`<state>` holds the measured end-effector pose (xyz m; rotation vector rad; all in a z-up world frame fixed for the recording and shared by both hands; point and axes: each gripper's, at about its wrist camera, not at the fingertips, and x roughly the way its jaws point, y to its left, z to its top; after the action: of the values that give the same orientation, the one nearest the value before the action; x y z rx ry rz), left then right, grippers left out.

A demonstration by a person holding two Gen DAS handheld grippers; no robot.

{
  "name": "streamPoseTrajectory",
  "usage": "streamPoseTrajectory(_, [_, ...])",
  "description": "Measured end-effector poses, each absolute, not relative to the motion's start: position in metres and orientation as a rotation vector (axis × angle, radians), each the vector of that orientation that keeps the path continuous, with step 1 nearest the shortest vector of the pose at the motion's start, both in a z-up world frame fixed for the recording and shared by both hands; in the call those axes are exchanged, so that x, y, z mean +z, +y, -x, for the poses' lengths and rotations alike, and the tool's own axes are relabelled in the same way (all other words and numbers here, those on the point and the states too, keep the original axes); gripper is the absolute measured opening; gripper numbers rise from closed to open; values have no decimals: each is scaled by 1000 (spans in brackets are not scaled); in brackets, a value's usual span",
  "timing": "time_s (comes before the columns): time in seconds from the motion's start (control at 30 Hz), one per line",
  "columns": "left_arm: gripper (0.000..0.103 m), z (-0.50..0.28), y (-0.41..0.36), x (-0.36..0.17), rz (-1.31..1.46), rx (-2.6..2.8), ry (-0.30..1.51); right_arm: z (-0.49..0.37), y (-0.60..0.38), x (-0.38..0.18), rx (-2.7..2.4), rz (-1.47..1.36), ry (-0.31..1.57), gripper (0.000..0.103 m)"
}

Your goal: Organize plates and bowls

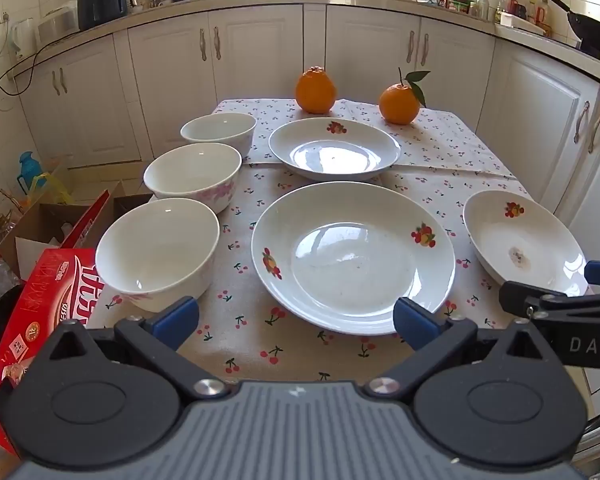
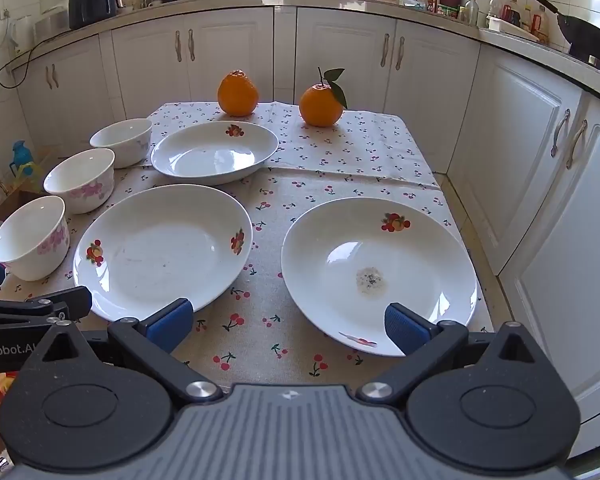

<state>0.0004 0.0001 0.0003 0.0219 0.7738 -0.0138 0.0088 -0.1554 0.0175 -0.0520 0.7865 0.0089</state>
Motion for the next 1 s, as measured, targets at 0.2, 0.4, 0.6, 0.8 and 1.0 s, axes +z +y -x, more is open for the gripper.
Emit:
streamPoseTrajectory(0.2, [102, 0, -4, 3, -32, -5, 771, -8, -155, 17, 13, 51, 787, 103])
streamPoseTrajectory(0.4, [102, 2, -2, 1, -31, 5, 750, -10, -153, 19, 19, 49, 787, 103])
streamPoseTrajectory(0.6, [102, 2, -1, 4, -27, 2, 738, -7, -155, 21, 17, 57, 766, 103])
streamPoseTrajectory(0.8, [102, 5, -1, 6, -30, 2, 725, -6, -154, 23, 18, 62, 757, 103])
streamPoseTrajectory(1.0, [102, 5, -1, 8, -29, 2, 713, -2, -153, 26, 15, 68, 740, 103])
